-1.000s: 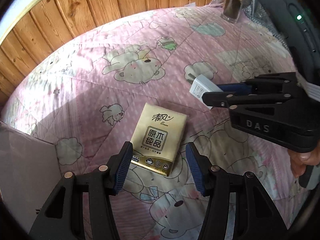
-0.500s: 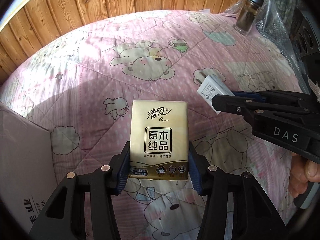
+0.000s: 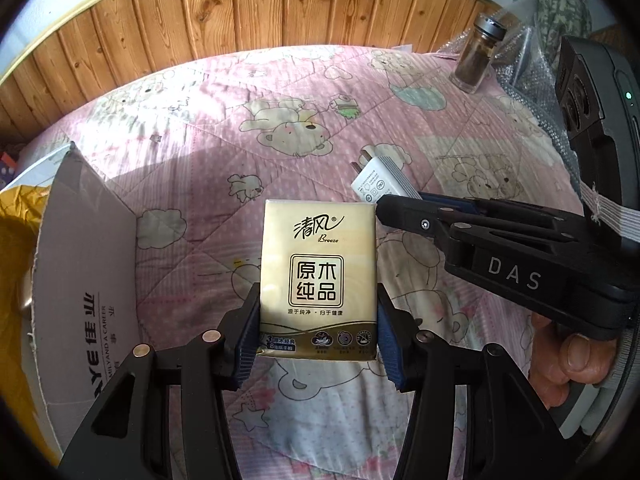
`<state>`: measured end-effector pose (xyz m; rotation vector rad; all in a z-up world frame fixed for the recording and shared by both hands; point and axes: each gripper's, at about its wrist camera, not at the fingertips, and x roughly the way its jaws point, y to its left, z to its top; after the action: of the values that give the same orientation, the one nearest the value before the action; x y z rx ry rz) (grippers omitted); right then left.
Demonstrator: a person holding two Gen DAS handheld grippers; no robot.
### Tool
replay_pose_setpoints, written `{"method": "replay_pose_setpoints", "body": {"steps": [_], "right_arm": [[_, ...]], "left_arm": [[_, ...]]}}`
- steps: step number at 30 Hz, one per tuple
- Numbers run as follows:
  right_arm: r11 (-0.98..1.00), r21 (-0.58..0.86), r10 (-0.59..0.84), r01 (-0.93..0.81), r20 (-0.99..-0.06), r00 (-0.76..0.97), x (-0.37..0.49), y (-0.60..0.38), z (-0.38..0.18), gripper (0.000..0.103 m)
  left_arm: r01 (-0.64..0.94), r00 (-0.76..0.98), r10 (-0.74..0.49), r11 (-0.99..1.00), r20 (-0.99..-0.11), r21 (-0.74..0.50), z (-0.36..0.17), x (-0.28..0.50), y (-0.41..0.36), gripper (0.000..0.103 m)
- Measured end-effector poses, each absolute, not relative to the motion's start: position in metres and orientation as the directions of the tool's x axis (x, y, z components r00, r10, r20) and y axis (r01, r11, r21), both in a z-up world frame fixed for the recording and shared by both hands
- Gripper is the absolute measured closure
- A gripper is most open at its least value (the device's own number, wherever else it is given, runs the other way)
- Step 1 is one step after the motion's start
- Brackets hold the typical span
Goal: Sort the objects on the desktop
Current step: 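Carry the tissue pack and white charger over the box with both tools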
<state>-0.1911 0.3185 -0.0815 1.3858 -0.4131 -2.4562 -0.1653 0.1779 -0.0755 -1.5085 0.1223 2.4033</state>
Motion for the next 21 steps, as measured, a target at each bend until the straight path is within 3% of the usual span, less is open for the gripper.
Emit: {"method": "replay_pose_setpoints", "body": {"steps": [21], "right_arm": [[-0.941, 0.296, -0.336, 0.162, -0.788, -0.516, -0.078, 0.26, -0.081, 0.081]], "left_arm": [[-0.237, -0.472, 0.241, -0.961, -0.848, -0.141, -0.029, -0.068, 0.115, 0.05]]}}
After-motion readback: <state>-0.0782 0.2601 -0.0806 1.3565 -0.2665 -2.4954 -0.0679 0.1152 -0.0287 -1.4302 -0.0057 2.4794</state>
